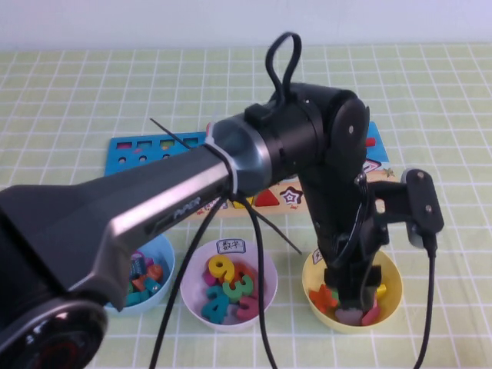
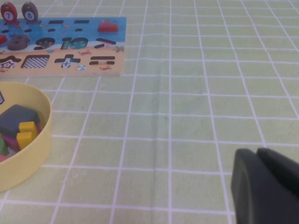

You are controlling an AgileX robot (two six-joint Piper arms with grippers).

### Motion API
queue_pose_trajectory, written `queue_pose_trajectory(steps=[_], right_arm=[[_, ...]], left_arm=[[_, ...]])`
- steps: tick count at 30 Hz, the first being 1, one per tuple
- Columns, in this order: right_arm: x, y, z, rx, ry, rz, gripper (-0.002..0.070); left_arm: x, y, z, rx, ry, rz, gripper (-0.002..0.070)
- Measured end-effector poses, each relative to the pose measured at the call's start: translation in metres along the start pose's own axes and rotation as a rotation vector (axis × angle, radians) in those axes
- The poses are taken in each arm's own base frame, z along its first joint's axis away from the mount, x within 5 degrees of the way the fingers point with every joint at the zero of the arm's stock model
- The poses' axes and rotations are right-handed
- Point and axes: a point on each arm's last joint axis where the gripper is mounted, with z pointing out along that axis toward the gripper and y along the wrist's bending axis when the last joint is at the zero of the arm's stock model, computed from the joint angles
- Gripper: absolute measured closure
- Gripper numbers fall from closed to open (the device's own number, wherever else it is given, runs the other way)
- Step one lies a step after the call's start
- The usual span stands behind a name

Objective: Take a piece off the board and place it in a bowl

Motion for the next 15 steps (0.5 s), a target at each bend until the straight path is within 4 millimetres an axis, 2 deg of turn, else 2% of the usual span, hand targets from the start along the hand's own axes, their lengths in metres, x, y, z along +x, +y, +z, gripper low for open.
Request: queue_pose_trajectory(steps=[5, 15], right_arm=[[0.0, 0.0, 0.0, 0.0, 0.0, 0.0, 0.0694], [0.0, 0.0, 0.0, 0.0, 0.0, 0.0, 0.0694]], left_arm=[[0.005, 0.007, 0.024, 0.042, 0.031, 0.062, 0.0392], [0.01, 0.012, 0.025, 0.041, 0.034, 0.063, 0.0392]])
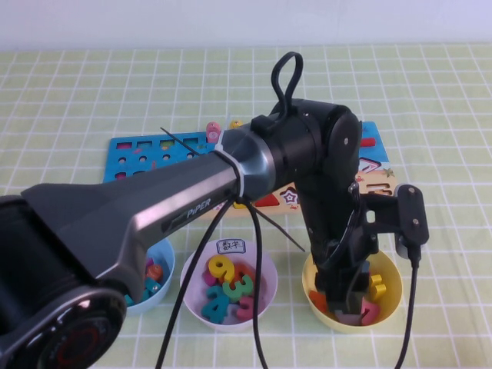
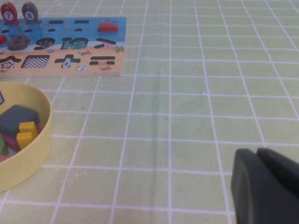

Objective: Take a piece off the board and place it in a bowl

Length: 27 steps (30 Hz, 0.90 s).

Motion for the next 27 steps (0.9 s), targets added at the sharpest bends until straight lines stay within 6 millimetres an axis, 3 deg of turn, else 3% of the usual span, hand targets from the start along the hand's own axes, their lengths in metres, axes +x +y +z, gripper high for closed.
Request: queue_pose_trajectory(steps=[10, 16, 21, 24, 27], right_arm=[[0.0, 0.0, 0.0, 0.0, 0.0, 0.0, 0.0694], [0.0, 0.0, 0.0, 0.0, 0.0, 0.0, 0.0694], [0.0, 0.0, 0.0, 0.0, 0.0, 0.0, 0.0694], [0.0, 0.0, 0.0, 0.0, 0.0, 0.0, 0.0694], [0.0, 0.0, 0.0, 0.0, 0.0, 0.0, 0.0694]], left_arm=[[0.0, 0.0, 0.0, 0.0, 0.0, 0.0, 0.0391], [0.0, 0.0, 0.0, 0.0, 0.0, -0.021, 0.0281], [-0.001, 0.001, -0.002, -0.007, -0.003, -0.039, 0.0268], [-0.006, 0.005, -0.013, -0.055, -0.011, -0.026, 0.0348], [-0.013, 0.013, -0.032, -0.146, -0.014, -0.047, 0.054]])
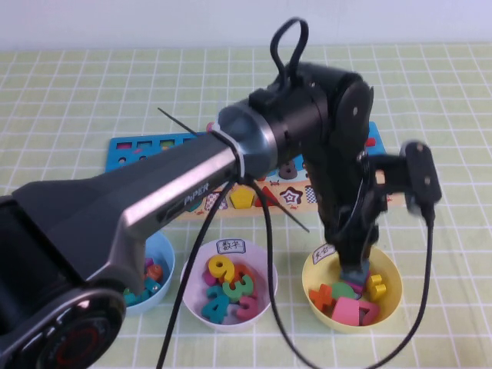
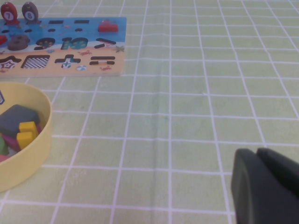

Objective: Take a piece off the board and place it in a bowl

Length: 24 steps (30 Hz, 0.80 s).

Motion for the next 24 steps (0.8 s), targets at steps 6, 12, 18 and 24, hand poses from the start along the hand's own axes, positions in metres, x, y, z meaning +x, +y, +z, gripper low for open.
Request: queue_pose_trajectory(steps=[6, 12, 18, 24], right_arm=[[0.0, 0.0, 0.0, 0.0, 0.0, 0.0, 0.0694], [0.0, 0.0, 0.0, 0.0, 0.0, 0.0, 0.0694], [0.0, 0.0, 0.0, 0.0, 0.0, 0.0, 0.0694], [0.0, 0.0, 0.0, 0.0, 0.0, 0.0, 0.0694]], left_arm=[[-0.005, 0.007, -0.053, -0.191, -0.015, -0.064, 0.0666], [0.006, -0.008, -0.12, -0.335, -0.051, -0.135, 0.0676], [0.045, -0.025, -0.149, -0.403, -0.106, -0.241, 0.0676], [0.072, -0.064, -0.195, -0.6, -0.336, -0.266, 0.0677]])
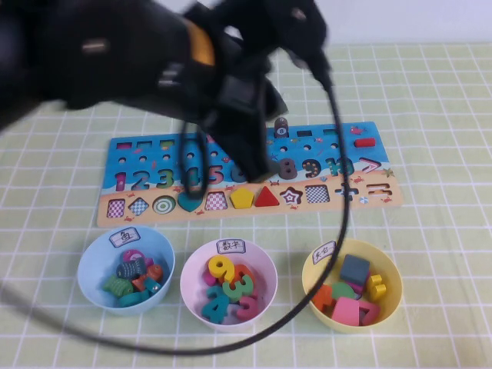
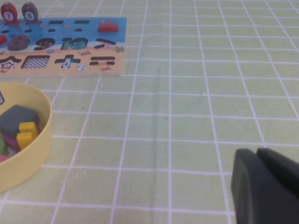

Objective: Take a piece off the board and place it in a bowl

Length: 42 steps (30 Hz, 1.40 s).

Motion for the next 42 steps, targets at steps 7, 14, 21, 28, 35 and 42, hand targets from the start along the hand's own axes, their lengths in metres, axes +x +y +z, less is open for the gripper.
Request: queue_pose_trajectory(steps=[7, 14, 21, 28, 35, 42], right_arm=[[0.0, 0.0, 0.0, 0.0, 0.0, 0.0, 0.0694], [0.0, 0.0, 0.0, 0.0, 0.0, 0.0, 0.0694], [0.0, 0.0, 0.0, 0.0, 0.0, 0.0, 0.0694], [0.0, 0.0, 0.0, 0.0, 0.0, 0.0, 0.0694], [0.0, 0.0, 0.0, 0.0, 0.0, 0.0, 0.0694], [0.0, 0.0, 0.0, 0.0, 0.0, 0.001, 0.0694]], left_arm=[[0.035, -0.018, -0.063, -0.046, -0.078, -0.038, 0.0677], [0.079, -0.043, -0.093, -0.058, -0.109, -0.111, 0.0677], [0.103, -0.056, -0.112, -0.07, -0.131, -0.153, 0.0677], [0.117, -0.062, -0.106, -0.034, -0.01, -0.147, 0.0677], [0.12, -0.059, -0.106, -0.072, 0.027, -0.11, 0.0677], [0.12, -0.059, -0.101, -0.072, 0.03, -0.147, 0.0678]])
